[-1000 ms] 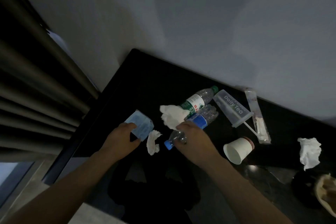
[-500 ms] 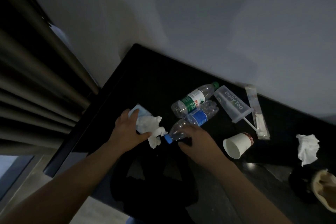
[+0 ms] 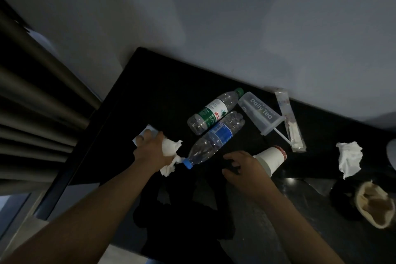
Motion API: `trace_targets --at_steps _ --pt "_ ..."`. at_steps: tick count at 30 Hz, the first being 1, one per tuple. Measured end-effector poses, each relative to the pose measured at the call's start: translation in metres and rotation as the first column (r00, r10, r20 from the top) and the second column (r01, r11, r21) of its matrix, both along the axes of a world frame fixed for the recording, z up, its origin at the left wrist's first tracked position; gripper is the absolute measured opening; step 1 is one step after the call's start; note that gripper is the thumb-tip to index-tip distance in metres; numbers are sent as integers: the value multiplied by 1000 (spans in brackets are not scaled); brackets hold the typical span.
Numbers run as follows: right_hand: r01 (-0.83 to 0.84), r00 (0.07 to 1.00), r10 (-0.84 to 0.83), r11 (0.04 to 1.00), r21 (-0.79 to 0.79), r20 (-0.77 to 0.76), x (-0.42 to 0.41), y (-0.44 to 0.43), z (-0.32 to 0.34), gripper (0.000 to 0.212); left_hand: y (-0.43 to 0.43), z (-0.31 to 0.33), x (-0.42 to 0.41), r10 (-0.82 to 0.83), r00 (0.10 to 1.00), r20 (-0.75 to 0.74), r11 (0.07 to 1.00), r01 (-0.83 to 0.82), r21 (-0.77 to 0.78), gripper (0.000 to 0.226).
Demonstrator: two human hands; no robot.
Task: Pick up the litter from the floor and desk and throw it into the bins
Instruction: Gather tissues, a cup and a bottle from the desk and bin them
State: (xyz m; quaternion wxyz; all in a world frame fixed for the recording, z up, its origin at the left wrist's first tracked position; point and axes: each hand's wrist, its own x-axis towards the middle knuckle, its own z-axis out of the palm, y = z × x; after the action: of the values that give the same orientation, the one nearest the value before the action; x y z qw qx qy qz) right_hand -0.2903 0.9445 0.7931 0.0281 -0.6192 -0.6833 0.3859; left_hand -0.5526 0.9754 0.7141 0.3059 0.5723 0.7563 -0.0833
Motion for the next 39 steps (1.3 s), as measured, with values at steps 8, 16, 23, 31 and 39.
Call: trace_targets --at_steps 8,16,23,31,39 --pt "21 1000 -22 1000 21 17 3 8 2 42 1 -4 -7 -36 999 5 999 36 32 76" --pt "71 997 -71 998 3 10 17 1 5 42 -6 11 -12 -11 997 80 999 7 49 98" --pt "129 990 -129 992 3 52 30 -13 13 41 -3 3 -13 -88 996 -8 985 86 -148 127" --pt "173 984 -173 985 -7 42 28 -31 15 41 -34 1 -9 -137 989 -50 989 134 -60 77" --pt "193 981 -193 981 -1 14 31 -55 19 43 -60 18 6 -118 981 152 988 132 -85 69"
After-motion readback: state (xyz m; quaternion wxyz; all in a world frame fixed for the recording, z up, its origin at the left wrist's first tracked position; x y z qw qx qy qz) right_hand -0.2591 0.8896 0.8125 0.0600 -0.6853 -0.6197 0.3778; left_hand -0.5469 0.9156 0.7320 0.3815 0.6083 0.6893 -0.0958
